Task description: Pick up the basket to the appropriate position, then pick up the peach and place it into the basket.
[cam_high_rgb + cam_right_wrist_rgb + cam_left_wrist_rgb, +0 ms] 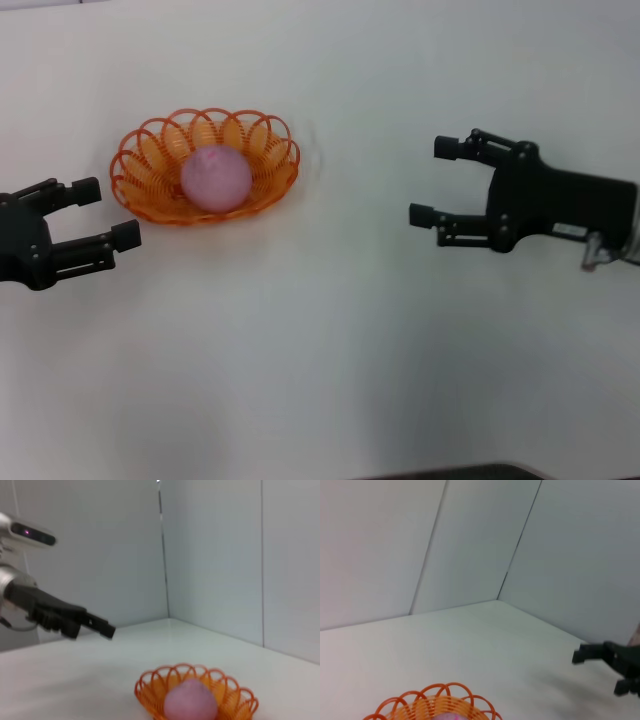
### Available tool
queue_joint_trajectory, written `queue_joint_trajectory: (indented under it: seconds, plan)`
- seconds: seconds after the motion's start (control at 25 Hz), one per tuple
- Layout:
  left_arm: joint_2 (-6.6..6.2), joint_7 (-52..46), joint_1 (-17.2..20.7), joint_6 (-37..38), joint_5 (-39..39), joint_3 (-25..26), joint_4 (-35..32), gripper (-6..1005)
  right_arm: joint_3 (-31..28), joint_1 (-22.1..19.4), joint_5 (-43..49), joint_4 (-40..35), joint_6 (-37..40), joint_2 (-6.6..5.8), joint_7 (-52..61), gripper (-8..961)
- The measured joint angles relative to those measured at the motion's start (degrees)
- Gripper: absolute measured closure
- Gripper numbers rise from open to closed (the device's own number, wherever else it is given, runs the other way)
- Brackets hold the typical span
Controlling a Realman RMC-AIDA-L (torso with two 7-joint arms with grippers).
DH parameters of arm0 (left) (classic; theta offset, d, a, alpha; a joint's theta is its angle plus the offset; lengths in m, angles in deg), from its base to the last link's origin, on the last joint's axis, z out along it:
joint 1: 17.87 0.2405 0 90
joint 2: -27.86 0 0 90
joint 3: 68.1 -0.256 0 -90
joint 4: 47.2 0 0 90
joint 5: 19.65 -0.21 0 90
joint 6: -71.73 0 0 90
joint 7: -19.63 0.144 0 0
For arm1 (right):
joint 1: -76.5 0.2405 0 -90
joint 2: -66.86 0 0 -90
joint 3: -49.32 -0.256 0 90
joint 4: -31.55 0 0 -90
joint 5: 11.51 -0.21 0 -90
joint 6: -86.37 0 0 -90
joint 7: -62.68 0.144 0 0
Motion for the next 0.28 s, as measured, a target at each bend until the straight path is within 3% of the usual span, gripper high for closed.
queue_joint_trajectory:
  seconds: [0.28]
  plan:
    - [0.14,4.9,-0.1,-0.5,0.1,0.1,2.0,122,0.2,1.6,0.2,4.5,-2.9,0.06,-2.2,25]
